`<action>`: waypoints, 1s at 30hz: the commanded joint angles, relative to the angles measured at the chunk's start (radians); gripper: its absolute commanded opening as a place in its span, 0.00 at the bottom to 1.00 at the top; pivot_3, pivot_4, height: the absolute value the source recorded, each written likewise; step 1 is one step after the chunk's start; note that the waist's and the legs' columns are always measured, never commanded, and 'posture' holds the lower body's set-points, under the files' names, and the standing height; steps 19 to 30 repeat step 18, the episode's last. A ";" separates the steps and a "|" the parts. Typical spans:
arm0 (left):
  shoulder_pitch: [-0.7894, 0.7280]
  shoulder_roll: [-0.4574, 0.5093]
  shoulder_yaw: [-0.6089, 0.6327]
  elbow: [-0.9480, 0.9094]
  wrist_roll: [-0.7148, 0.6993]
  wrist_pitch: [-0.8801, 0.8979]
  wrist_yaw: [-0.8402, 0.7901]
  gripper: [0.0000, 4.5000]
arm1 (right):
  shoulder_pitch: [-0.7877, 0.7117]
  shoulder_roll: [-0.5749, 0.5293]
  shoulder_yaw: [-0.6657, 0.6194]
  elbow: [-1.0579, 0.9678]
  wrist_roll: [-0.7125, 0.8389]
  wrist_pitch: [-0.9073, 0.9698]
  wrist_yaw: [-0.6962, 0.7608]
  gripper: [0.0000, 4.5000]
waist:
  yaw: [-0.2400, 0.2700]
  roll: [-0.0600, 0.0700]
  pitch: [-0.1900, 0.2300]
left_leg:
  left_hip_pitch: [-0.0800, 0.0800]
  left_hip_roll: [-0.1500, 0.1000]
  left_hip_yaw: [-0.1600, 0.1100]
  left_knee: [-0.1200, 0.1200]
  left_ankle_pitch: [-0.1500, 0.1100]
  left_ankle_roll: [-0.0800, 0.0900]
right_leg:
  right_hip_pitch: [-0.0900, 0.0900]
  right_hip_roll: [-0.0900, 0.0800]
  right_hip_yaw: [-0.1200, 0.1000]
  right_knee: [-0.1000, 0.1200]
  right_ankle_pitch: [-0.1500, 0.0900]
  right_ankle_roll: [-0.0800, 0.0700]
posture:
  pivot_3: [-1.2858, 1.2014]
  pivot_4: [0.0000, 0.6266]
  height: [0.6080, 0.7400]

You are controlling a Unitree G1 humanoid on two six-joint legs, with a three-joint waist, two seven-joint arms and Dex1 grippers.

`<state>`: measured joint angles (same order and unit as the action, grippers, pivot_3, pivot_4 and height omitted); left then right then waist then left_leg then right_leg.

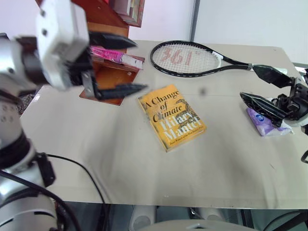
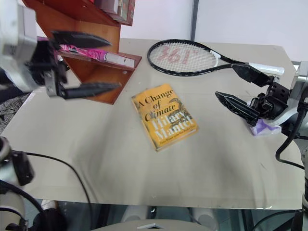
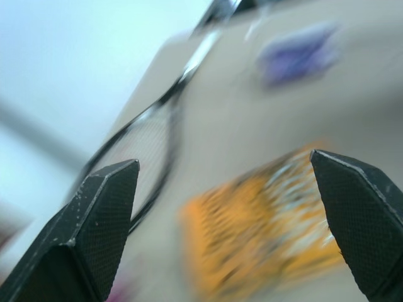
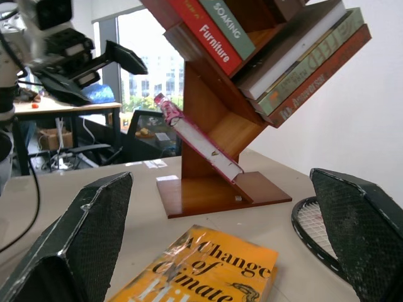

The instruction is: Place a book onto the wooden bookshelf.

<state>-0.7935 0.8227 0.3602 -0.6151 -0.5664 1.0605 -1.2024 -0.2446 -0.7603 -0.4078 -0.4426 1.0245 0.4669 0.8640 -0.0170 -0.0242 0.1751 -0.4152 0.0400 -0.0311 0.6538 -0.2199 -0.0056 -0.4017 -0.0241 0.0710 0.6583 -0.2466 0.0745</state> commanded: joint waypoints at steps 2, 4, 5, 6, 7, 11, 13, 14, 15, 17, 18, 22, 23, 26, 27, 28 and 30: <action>0.424 -0.124 0.038 -0.156 -0.042 -0.027 0.139 1.00 | 0.121 -0.027 -0.011 -0.013 -0.076 -0.004 0.040 1.00 | -0.012 0.001 -0.001 | 0.007 0.000 0.002 -0.003 0.000 0.000 | 0.006 0.000 0.002 -0.001 -0.001 -0.003 | 0.52 0.24 1.00; 0.606 -0.148 0.054 -0.130 0.003 -0.128 0.152 1.00 | 0.221 -0.035 -0.023 -0.014 -0.132 -0.019 0.061 1.00 | -0.018 -0.001 -0.001 | 0.007 0.001 0.001 -0.005 0.000 0.000 | 0.005 0.001 0.002 0.000 0.001 -0.006 | 0.52 0.24 1.00; 0.666 -0.149 0.063 -0.114 0.020 -0.182 0.148 1.00 | 0.259 -0.041 -0.030 -0.016 -0.156 -0.025 0.070 1.00 | -0.017 -0.001 -0.001 | 0.005 0.001 0.000 -0.005 0.000 0.000 | 0.004 0.001 0.000 0.000 0.001 -0.007 | 0.52 0.24 1.00; 0.717 -0.157 0.089 -0.081 0.026 -0.220 0.152 1.00 | 0.312 -0.050 -0.039 -0.017 -0.193 -0.034 0.080 1.00 | -0.016 0.000 -0.001 | 0.002 0.001 -0.001 -0.005 0.000 0.000 | 0.001 0.001 -0.001 0.000 0.001 -0.007 | 0.52 0.24 1.00; 0.750 -0.162 0.104 -0.059 0.025 -0.247 0.158 1.00 | 0.347 -0.056 -0.045 -0.016 -0.217 -0.041 0.089 1.00 | -0.013 0.000 -0.001 | 0.002 0.001 -0.001 -0.005 0.000 0.000 | 0.000 0.001 -0.001 0.000 0.001 -0.007 | 0.52 0.24 1.00; 0.937 -0.144 0.163 0.079 0.082 -0.424 0.115 1.00 | 0.543 -0.037 -0.080 0.042 -0.353 -0.125 0.125 1.00 | 0.000 0.000 -0.003 | 0.002 0.001 0.001 -0.004 0.000 0.000 | 0.001 0.000 0.000 -0.002 -0.002 -0.010 | 0.52 0.24 1.00; 1.014 -0.130 0.180 0.140 0.108 -0.517 0.091 1.00 | 0.615 -0.026 -0.101 0.076 -0.399 -0.171 0.145 1.00 | 0.001 -0.001 -0.004 | 0.003 0.000 0.002 -0.004 0.000 -0.001 | 0.001 -0.002 0.001 -0.003 -0.003 -0.010 | 0.52 0.24 1.00; 1.032 -0.129 0.187 0.159 0.103 -0.537 0.094 1.00 | 0.640 -0.021 -0.111 0.087 -0.407 -0.185 0.151 1.00 | 0.003 -0.001 -0.003 | 0.003 0.000 0.003 -0.004 0.000 -0.001 | 0.001 -0.003 0.001 -0.004 -0.003 -0.010 | 0.52 0.24 1.00; 1.043 -0.128 0.191 0.175 0.098 -0.552 0.099 1.00 | 0.657 -0.016 -0.119 0.096 -0.413 -0.195 0.154 1.00 | 0.003 -0.001 -0.003 | 0.002 -0.001 0.003 -0.004 0.000 -0.001 | 0.001 -0.004 0.001 -0.005 -0.004 -0.009 | 0.52 0.24 1.00; 1.051 -0.128 0.190 0.207 0.089 -0.572 0.110 1.00 | 0.681 -0.009 -0.125 0.111 -0.432 -0.215 0.161 1.00 | 0.003 -0.001 -0.003 | 0.002 -0.001 0.005 -0.003 0.000 -0.001 | 0.001 -0.006 0.001 -0.004 -0.004 -0.007 | 0.52 0.24 1.00; 1.050 -0.127 0.184 0.214 0.088 -0.584 0.115 1.00 | 0.683 -0.009 -0.125 0.118 -0.439 -0.222 0.165 1.00 | 0.003 -0.001 -0.003 | 0.002 -0.001 0.007 -0.003 0.000 -0.001 | 0.001 -0.008 0.001 -0.004 -0.004 -0.007 | 0.52 0.24 1.00; 1.050 -0.127 0.184 0.214 0.088 -0.584 0.115 1.00 | 0.683 -0.009 -0.125 0.118 -0.439 -0.222 0.165 1.00 | 0.003 -0.001 -0.003 | 0.002 -0.001 0.007 -0.003 0.000 -0.001 | 0.001 -0.008 0.001 -0.004 -0.004 -0.007 | 0.52 0.24 1.00; 1.050 -0.127 0.184 0.214 0.088 -0.584 0.115 1.00 | 0.683 -0.009 -0.125 0.118 -0.439 -0.222 0.165 1.00 | 0.003 -0.001 -0.003 | 0.002 -0.001 0.007 -0.003 0.000 -0.001 | 0.001 -0.008 0.001 -0.004 -0.004 -0.007 | 0.52 0.24 1.00; 1.050 -0.127 0.184 0.214 0.088 -0.584 0.115 1.00 | 0.683 -0.009 -0.125 0.118 -0.439 -0.222 0.165 1.00 | 0.003 -0.001 -0.003 | 0.002 -0.001 0.007 -0.003 0.000 -0.001 | 0.001 -0.008 0.001 -0.004 -0.004 -0.007 | 0.52 0.24 1.00; 1.050 -0.127 0.184 0.214 0.088 -0.584 0.115 1.00 | 0.683 -0.009 -0.125 0.118 -0.439 -0.222 0.165 1.00 | 0.003 -0.001 -0.003 | 0.002 -0.001 0.007 -0.003 0.000 -0.001 | 0.001 -0.008 0.001 -0.004 -0.004 -0.007 | 0.52 0.24 1.00; 1.050 -0.127 0.184 0.214 0.088 -0.584 0.115 1.00 | 0.683 -0.009 -0.125 0.118 -0.439 -0.222 0.165 1.00 | 0.003 -0.001 -0.003 | 0.002 -0.001 0.007 -0.003 0.000 -0.001 | 0.001 -0.008 0.001 -0.004 -0.004 -0.007 | 0.52 0.24 1.00; 1.050 -0.127 0.184 0.214 0.088 -0.584 0.115 1.00 | 0.683 -0.009 -0.125 0.118 -0.439 -0.222 0.165 1.00 | 0.003 -0.001 -0.003 | 0.002 -0.001 0.007 -0.003 0.000 -0.001 | 0.001 -0.008 0.001 -0.004 -0.004 -0.007 | 0.52 0.24 1.00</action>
